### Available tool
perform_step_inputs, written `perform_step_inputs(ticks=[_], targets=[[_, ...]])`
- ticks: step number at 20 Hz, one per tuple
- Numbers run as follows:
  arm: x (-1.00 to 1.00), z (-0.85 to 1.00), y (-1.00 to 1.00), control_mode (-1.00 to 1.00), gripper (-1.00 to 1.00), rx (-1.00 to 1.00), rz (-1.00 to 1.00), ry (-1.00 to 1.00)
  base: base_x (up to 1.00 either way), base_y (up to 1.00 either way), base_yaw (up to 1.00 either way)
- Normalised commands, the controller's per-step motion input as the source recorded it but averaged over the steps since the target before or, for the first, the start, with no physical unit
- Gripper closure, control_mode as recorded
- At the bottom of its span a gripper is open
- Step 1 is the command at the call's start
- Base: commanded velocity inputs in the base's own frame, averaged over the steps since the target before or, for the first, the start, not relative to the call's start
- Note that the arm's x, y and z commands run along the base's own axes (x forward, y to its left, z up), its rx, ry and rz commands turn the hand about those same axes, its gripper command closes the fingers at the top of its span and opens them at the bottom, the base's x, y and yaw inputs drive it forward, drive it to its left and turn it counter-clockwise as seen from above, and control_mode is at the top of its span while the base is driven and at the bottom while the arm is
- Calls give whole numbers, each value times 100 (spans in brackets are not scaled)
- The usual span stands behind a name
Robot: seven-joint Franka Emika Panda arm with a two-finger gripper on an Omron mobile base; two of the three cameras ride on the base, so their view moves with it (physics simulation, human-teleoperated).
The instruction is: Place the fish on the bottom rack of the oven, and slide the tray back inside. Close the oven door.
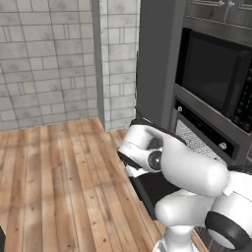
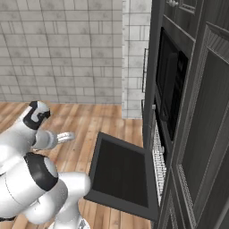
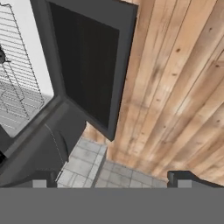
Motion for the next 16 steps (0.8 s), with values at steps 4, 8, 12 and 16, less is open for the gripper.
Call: perform_step_inputs(ticks=[4,8,12,16], targets=[[50,92,100,-100,-100,-33,-4,22,0,0,0],[33,49,100,-100,-100,-43,-11,29,0,0,0],[52,14,100,-100,-100,-48,-18,35,0,0,0],[64,0,89,-100,-100,-52,-22,47,0,0,0]])
